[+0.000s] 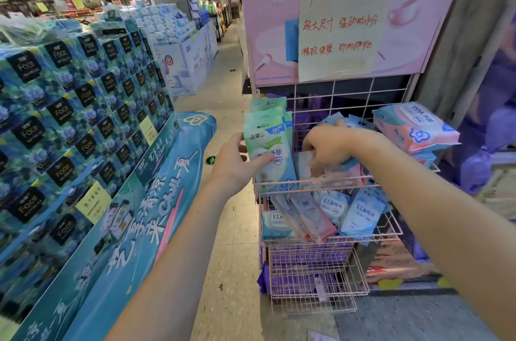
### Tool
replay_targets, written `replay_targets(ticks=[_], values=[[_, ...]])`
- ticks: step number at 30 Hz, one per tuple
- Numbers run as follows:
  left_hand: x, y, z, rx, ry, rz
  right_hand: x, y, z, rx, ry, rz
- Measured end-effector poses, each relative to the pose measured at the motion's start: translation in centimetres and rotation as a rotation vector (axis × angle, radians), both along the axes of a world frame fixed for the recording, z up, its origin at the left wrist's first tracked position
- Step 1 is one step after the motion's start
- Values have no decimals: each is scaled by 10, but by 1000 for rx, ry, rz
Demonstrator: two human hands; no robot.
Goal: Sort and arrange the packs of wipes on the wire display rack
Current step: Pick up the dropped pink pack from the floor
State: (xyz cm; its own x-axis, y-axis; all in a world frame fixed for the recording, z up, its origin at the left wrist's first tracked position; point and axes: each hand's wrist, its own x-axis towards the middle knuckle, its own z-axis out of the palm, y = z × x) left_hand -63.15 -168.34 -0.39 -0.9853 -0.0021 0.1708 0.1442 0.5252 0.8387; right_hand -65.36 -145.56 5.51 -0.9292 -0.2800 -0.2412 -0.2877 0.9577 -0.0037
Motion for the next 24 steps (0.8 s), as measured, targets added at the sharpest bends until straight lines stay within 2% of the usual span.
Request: replay_targets(ticks=[3, 7, 9, 15, 17, 19, 24], values=[[2, 2, 4, -55, 18, 12, 2, 21, 14, -160, 96, -41], [3, 8, 11, -127, 41, 45, 5, 53, 30, -670, 264, -187], [4, 11, 12, -148, 32, 74, 5, 58, 30, -822, 263, -193], [10, 19, 14, -212, 62, 151, 2, 47, 18, -985, 317, -219], [13, 22, 17, -204, 94, 161, -1, 45, 13, -1018, 279, -231], [15, 25, 18, -190, 126, 178, -3, 42, 7, -993, 245, -225], [21, 33, 21, -211, 266, 266, -10, 33, 2, -776, 402, -240]])
